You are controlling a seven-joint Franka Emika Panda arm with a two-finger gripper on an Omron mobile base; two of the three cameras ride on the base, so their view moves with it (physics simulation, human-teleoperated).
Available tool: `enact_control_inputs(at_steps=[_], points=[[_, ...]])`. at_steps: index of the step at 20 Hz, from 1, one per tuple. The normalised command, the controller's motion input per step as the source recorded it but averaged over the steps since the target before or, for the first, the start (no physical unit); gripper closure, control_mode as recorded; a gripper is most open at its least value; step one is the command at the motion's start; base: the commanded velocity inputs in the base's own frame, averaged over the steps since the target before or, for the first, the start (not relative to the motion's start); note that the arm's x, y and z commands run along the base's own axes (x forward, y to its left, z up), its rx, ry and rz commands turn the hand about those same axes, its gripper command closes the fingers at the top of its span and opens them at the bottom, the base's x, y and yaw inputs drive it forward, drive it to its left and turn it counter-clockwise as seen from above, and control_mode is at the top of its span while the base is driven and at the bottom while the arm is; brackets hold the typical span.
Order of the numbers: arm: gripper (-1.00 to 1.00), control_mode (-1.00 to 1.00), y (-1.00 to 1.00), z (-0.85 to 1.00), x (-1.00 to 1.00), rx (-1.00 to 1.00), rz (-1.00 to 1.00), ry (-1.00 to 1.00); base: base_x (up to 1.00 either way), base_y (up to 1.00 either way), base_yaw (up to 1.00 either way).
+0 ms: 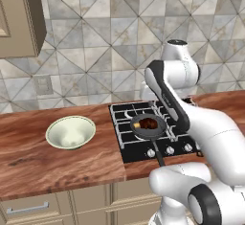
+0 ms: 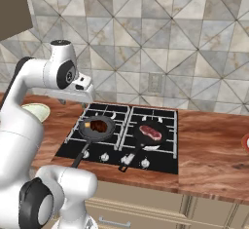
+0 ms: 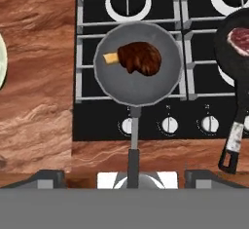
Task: Place one of the steaks on the plate and the other in the bowl. Then place the bowl in the fridge.
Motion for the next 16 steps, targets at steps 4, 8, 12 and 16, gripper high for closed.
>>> enact_control_inputs(at_steps=[4, 8, 12, 16], points=[[-1.0, -1.0, 0.0, -0.17, 0.04, 0.08, -0.39, 0.01, 0.0, 0.0, 0.0], [-1.0, -1.0, 0.0, -0.06, 0.28, 0.1, -0.33, 0.19, 0.0, 0.0, 0.0], [-1.0, -1.0, 0.0, -0.18, 0.29, 0.02, -0.34, 0.27, 0.0, 0.0, 0.0], [-1.0, -1.0, -0.03, -0.29, 0.37, -0.01, -0.31, 0.23, 0.0, 0.0, 0.0]])
